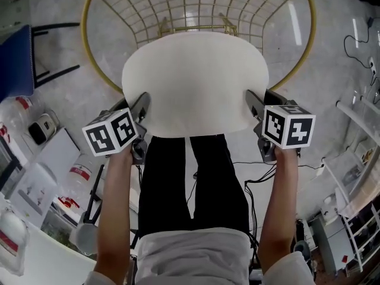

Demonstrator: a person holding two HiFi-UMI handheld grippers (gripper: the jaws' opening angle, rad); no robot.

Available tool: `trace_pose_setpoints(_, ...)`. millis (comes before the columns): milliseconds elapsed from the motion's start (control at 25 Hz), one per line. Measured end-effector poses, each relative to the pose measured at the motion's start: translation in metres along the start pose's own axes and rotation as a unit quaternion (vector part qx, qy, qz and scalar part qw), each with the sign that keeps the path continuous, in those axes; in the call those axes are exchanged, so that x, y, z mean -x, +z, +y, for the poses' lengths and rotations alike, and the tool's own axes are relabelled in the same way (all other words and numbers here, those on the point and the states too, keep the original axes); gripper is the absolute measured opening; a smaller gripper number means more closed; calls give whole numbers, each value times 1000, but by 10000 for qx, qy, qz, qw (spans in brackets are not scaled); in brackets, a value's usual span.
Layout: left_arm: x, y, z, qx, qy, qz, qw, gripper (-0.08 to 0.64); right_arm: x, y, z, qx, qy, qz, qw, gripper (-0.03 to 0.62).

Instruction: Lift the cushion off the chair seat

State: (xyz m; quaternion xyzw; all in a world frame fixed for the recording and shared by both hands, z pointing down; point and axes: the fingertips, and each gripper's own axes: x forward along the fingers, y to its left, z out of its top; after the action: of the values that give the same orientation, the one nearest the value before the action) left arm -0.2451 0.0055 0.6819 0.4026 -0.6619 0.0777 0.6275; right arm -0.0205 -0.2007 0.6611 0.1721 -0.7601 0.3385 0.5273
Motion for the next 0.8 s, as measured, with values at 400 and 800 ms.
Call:
trace_pose_setpoints(400, 44, 18, -20, -144, -152, -102, 9997, 170, 41, 10, 17, -32, -6, -136, 9999, 144)
trace_pose_setpoints(800, 83, 29, -40, -152, -218, -177, 9995, 158, 80, 20, 30, 68, 31, -222, 9997, 137)
